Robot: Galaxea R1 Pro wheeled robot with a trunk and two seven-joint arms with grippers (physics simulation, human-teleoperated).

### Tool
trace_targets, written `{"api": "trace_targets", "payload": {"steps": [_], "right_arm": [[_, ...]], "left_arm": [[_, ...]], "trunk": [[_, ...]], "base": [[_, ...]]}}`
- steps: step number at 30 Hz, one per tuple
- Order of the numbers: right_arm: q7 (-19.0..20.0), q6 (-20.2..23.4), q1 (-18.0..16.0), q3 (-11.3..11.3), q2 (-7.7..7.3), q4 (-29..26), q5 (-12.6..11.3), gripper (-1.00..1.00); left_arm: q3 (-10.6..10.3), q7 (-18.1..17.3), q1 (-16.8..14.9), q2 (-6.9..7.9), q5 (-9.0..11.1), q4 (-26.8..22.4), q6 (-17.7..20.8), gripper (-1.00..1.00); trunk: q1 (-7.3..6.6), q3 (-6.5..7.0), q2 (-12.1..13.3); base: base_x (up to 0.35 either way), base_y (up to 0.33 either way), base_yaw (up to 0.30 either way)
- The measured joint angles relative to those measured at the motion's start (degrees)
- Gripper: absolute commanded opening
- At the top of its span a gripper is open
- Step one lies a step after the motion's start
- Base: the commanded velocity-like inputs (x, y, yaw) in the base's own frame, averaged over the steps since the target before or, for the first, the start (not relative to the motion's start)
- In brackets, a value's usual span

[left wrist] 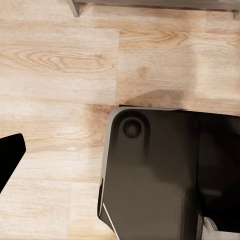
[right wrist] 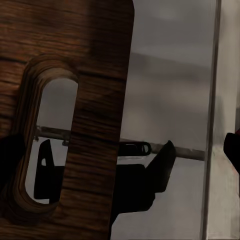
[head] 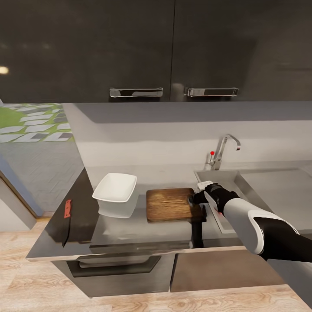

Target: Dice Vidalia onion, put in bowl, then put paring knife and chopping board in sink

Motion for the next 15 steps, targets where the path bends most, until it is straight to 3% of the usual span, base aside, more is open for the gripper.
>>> {"api": "trace_targets", "payload": {"steps": [15], "right_arm": [[0.00, 0.00, 0.00, 0.00, 0.03, -0.08, -0.01, 1.00]], "left_arm": [[-0.01, 0.00, 0.00, 0.00, 0.00, 0.07, -0.02, 1.00]], "trunk": [[0.00, 0.02, 0.00]], "base": [[0.000, 0.000, 0.000]]}}
